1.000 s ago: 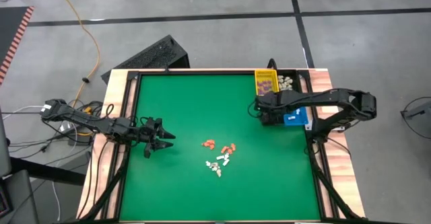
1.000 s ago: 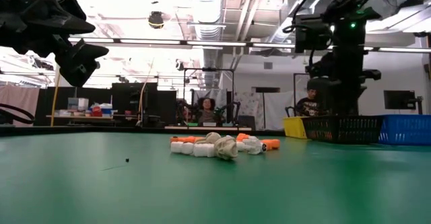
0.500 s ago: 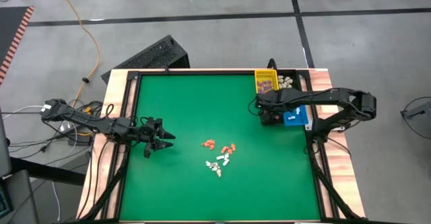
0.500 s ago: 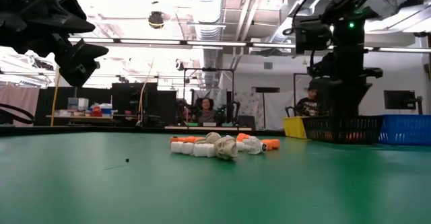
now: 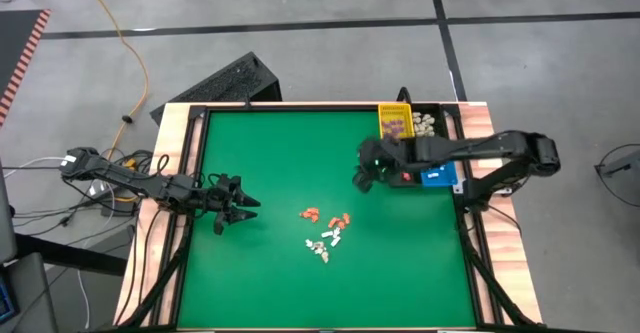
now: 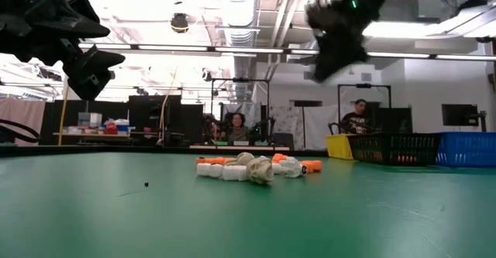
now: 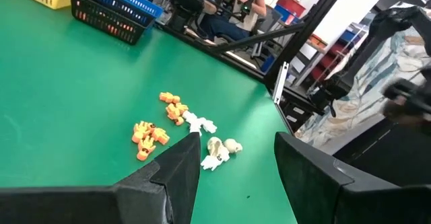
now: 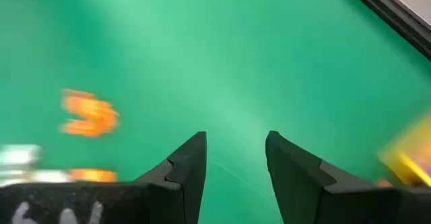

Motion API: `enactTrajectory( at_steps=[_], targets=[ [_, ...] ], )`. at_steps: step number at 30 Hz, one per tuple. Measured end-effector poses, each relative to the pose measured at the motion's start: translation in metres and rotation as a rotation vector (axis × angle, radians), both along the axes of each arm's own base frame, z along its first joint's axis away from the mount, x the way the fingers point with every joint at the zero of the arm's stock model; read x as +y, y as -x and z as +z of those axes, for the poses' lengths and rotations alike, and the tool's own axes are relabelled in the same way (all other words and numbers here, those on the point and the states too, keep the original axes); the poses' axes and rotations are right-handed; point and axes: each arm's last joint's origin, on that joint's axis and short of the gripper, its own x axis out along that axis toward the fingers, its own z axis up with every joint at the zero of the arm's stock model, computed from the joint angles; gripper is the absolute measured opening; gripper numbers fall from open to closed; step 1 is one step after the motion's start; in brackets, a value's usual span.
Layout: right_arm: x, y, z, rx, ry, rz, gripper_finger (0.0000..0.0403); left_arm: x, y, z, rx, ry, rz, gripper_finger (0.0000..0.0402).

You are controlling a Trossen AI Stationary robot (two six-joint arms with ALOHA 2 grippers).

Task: Sort Halloween decoration
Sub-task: Put the orange skeleton toy into the bottom black basket

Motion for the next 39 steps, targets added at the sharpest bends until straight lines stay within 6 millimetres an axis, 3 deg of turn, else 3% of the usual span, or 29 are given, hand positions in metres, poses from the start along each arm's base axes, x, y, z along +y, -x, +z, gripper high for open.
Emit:
enactTrajectory(
  at_steps=[4, 8, 12, 19, 26, 29, 39],
  targets=[
    [0.037, -0.024, -0.006, -0.15, 0.054, 0.138, 0.0172, 0.0, 0.0, 0.0, -0.001, -0.005, 0.007, 0.018],
    [0.069, -0.052, -0.036, -0.134, 0.136, 0.264, 0.0172, 0.0, 0.0, 0.001, -0.007, -0.009, 0.007, 0.018],
    [0.087, -0.08, -0.071, -0.16, 0.208, 0.352, 0.0172, 0.0, 0.0, 0.001, -0.011, -0.01, 0.007, 0.018],
    [0.087, -0.118, -0.095, -0.145, 0.308, 0.417, 0.0172, 0.0, 0.0, 0.001, -0.01, -0.016, 0.007, 0.018],
    [0.082, -0.145, -0.114, -0.135, 0.22, 0.514, 0.0171, 0.0, 0.0, 0.001, -0.012, -0.033, 0.012, 0.018],
    [0.078, -0.149, -0.123, -0.096, 0.217, 0.513, 0.0171, 0.0, 0.0, 0.001, -0.011, -0.032, 0.012, 0.018],
    [0.07, -0.147, -0.127, -0.044, 0.192, 0.508, 0.0171, 0.0, 0.0, 0.0, -0.005, -0.05, 0.007, 0.018]
  ],
)
